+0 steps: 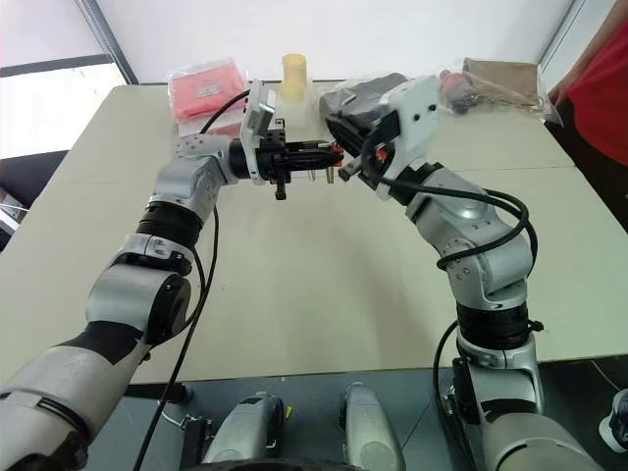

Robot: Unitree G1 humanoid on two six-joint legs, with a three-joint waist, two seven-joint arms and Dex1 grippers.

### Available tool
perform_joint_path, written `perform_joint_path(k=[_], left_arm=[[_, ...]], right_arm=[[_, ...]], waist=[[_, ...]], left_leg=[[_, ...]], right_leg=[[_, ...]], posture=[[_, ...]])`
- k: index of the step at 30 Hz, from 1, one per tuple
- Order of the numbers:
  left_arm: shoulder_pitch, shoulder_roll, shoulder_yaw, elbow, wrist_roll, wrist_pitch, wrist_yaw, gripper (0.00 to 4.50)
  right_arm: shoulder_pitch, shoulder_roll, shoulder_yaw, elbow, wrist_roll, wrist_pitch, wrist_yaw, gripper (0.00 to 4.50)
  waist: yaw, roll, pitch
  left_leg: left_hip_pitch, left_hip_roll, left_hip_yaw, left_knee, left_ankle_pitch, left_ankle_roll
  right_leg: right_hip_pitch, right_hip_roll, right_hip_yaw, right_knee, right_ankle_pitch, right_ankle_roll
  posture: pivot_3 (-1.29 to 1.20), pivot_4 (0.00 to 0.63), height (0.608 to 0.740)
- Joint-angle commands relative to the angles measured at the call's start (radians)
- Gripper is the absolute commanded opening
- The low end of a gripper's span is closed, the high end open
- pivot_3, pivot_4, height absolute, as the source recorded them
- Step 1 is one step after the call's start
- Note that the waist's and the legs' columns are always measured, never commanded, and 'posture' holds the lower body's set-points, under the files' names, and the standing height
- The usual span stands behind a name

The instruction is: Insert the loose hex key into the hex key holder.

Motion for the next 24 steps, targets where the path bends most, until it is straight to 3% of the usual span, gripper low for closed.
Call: perform_joint_path(k=[1,11,15,16,18,24], left_arm=[[-0.022,-0.001,0.022,-0.081,-0.040,-0.018,-0.010,0.00],[-0.003,0.004,0.018,-0.104,-0.046,0.010,-0.009,0.00],[0.002,0.005,0.017,-0.104,-0.046,0.017,-0.011,0.00],[0.003,0.006,0.016,-0.102,-0.045,0.017,-0.012,0.00],[0.006,0.009,0.016,-0.095,-0.042,0.020,-0.013,0.00],[0.032,0.028,0.019,-0.098,-0.037,0.039,-0.012,0.00]], right_arm=[[-0.011,-0.020,0.032,0.035,-0.070,-0.024,0.027,0.02],[-0.049,0.072,-0.108,0.086,0.058,0.076,-0.021,0.02],[-0.045,0.080,-0.121,0.088,0.064,0.092,-0.036,1.23],[-0.045,0.080,-0.124,0.087,0.065,0.096,-0.040,1.92],[-0.045,0.070,-0.131,0.077,0.074,0.106,-0.031,2.87],[-0.027,0.029,-0.213,0.020,0.175,0.190,-0.016,2.87]], waist=[[-0.001,0.000,0.000],[0.004,0.000,0.000],[0.006,0.000,0.000],[0.006,0.000,0.000],[0.006,0.000,0.000],[0.004,0.000,0.000]], left_leg=[[0.000,0.000,0.000,0.000,0.000,0.000],[0.000,0.000,0.000,0.000,0.000,0.000],[0.000,0.000,0.000,0.000,0.000,0.000],[0.000,0.000,0.000,0.000,0.000,0.000],[0.000,0.000,0.000,0.000,0.000,0.000],[0.000,0.000,-0.001,0.000,0.000,0.000]], right_leg=[[0.000,0.000,0.000,0.000,0.000,0.000],[0.000,0.000,0.000,0.000,0.000,0.000],[0.000,0.000,0.000,0.000,0.000,0.000],[0.000,0.000,0.000,0.000,0.000,0.000],[0.000,0.000,0.000,0.000,0.000,0.000],[0.000,0.000,0.000,0.000,0.000,0.000]], posture=[[0.00,0.150,0.740],[0.00,0.150,0.740],[0.00,0.150,0.740],[0.00,0.150,0.740],[0.00,0.150,0.740],[0.00,0.150,0.740]])
